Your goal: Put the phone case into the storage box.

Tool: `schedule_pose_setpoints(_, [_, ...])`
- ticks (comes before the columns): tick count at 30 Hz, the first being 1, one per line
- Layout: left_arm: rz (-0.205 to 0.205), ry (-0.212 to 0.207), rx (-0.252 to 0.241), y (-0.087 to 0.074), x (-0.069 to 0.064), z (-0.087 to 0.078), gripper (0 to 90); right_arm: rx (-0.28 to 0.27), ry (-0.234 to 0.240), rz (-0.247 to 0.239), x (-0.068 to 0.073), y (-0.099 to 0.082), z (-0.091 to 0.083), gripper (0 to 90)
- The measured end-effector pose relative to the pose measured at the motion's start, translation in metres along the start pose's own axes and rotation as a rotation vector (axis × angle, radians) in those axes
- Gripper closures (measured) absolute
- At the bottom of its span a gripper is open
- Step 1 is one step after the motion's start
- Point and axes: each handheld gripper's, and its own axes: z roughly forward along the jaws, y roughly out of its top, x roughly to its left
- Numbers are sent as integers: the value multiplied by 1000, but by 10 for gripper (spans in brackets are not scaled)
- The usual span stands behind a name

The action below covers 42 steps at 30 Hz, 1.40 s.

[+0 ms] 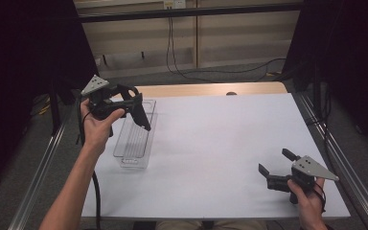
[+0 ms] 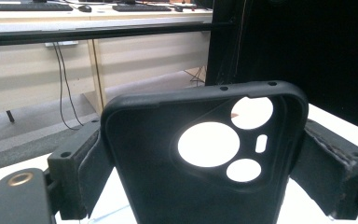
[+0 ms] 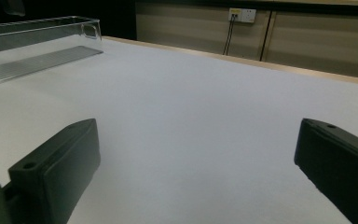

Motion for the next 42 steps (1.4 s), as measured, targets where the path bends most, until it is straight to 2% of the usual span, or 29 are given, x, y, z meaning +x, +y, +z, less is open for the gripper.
schedule_pose_setpoints(3, [-4,5,2,1,4,1,130,2,1,-4,0,0,0,0])
schedule_pose_setpoints(5, [5,23,15,1,6,1,130,1,4,-3,0,0,0,0])
schedule_pose_setpoints(15, [-3,49,12,-4,16,12,130,1,-1,-6,0,0,0,0])
schedule_pose_setpoints(18, [6,66,11,-6,19,16,130,3,1,-3,0,0,0,0])
schedule_pose_setpoints(20, [4,79,10,-7,19,19,129,6,5,-1,0,0,-1,0])
schedule_pose_setpoints(22, [12,74,6,-8,20,22,130,3,4,-1,0,0,-1,0])
schedule_pose_setpoints(23, [21,88,12,-9,21,23,129,4,5,-1,0,0,-1,0])
schedule_pose_setpoints(28, [40,93,15,-11,21,27,129,7,5,0,0,-1,-1,0])
schedule_pose_setpoints(36, [52,113,13,-14,25,36,128,6,7,-3,0,-1,0,0])
schedule_pose_setpoints(42, [40,133,12,-19,29,48,128,5,8,1,0,-1,0,0])
